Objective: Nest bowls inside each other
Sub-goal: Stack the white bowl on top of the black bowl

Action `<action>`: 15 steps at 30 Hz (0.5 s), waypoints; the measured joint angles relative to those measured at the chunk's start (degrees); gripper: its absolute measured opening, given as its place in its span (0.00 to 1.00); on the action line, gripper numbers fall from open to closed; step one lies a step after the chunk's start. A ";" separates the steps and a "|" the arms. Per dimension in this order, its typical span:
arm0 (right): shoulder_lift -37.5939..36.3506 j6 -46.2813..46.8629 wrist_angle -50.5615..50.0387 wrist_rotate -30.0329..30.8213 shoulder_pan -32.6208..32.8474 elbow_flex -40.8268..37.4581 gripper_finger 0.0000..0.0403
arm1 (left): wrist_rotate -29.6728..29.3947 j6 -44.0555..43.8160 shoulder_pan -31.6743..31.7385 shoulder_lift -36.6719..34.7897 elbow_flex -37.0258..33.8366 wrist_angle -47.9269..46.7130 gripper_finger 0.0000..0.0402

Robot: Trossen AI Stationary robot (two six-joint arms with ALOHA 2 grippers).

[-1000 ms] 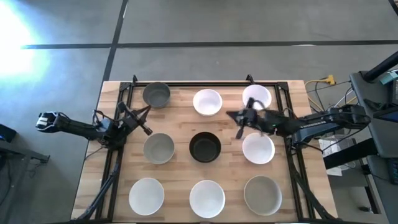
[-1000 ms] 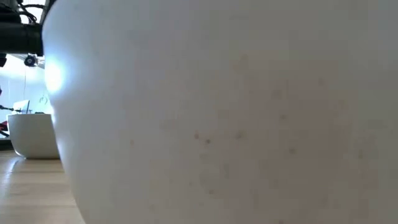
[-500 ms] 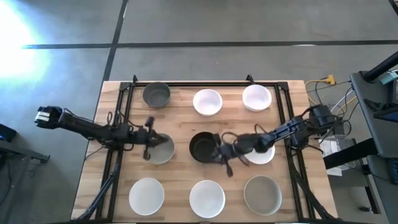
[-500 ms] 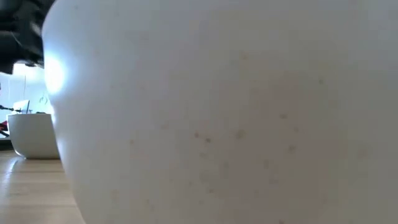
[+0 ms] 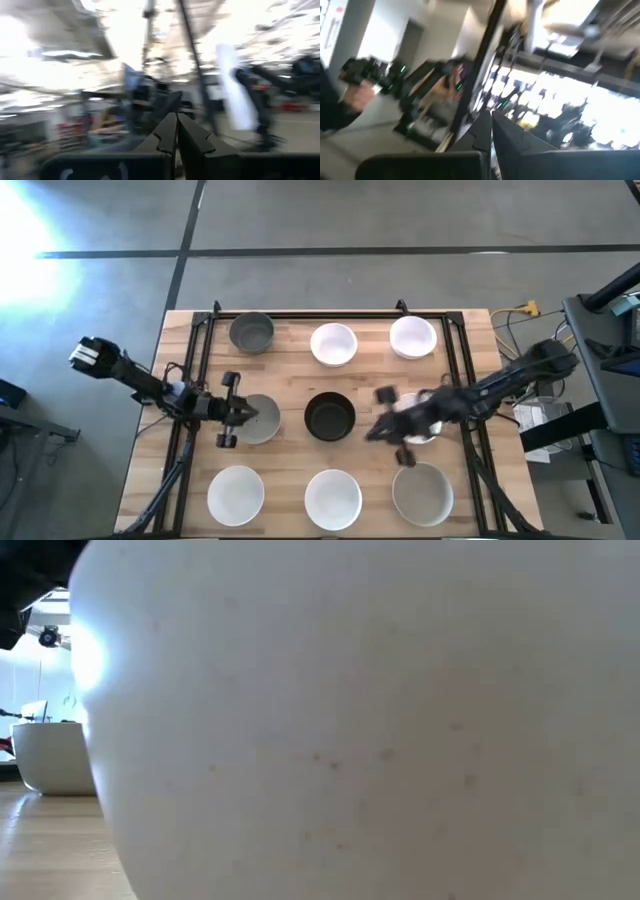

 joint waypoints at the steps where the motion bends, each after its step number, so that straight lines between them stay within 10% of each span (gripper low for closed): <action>1: -2.80 -0.24 1.93 0.49 -0.29 -2.53 0.02 | -2.27 0.44 0.11 0.99 1.00 0.80 0.00; 8: -17.15 1.19 17.81 8.01 -4.99 -15.64 0.02 | -8.41 10.23 4.39 2.68 10.06 -9.63 0.00; 15: -24.24 -2.24 10.67 16.39 -14.39 -11.44 0.02 | -7.29 12.32 17.21 -5.94 26.40 -50.56 0.00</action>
